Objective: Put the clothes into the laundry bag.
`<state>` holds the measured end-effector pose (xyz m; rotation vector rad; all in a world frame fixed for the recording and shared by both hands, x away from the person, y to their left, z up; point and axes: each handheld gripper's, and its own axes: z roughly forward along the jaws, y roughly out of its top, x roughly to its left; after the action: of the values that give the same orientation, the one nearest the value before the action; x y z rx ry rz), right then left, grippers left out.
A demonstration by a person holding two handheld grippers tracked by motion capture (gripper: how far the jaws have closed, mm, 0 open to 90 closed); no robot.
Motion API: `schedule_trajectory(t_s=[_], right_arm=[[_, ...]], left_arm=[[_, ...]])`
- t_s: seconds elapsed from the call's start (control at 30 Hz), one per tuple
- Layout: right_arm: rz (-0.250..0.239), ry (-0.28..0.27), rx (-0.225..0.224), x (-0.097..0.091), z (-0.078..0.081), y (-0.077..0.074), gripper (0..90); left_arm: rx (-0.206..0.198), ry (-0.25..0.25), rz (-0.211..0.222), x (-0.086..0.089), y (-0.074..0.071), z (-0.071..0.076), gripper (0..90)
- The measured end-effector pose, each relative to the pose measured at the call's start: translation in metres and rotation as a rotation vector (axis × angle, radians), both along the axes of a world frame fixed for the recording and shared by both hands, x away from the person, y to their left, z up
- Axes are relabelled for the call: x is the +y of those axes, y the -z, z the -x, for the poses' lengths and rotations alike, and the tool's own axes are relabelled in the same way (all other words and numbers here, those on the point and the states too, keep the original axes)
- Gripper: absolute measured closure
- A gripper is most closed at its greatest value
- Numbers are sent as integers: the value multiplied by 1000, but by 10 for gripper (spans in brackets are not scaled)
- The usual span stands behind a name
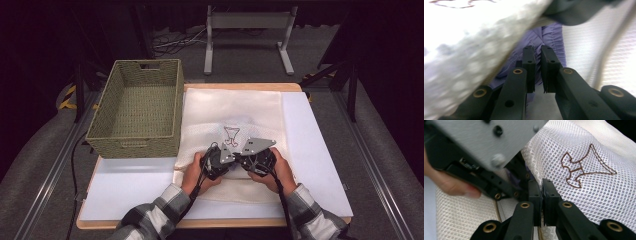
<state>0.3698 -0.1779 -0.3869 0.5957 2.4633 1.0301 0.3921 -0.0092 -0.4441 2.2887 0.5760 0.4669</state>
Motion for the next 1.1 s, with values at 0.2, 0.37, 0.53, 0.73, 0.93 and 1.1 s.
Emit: schedule_trajectory(t_s=[0.2, 0.37, 0.53, 0.73, 0.93, 1.1], right_arm=[[9, -5, 3, 1, 1, 0, 877], [19, -9, 12, 2, 0, 2, 876], [19, -3, 2, 1, 1, 1, 876], [7, 0, -12, -2, 2, -2, 877], [0, 1, -16, -4, 2, -4, 876], [-16, 3, -19, -6, 3, -7, 873]], left_arm=[[-13, -96, 11, 6, 0, -5, 843], [2, -160, 18, 11, -2, -8, 840], [14, -66, 107, 18, -9, 0, 788], [5, -14, 121, 32, -25, 15, 793], [-24, 5, 100, 56, -37, 33, 775], [-41, -36, 122, 95, -44, 47, 703]])
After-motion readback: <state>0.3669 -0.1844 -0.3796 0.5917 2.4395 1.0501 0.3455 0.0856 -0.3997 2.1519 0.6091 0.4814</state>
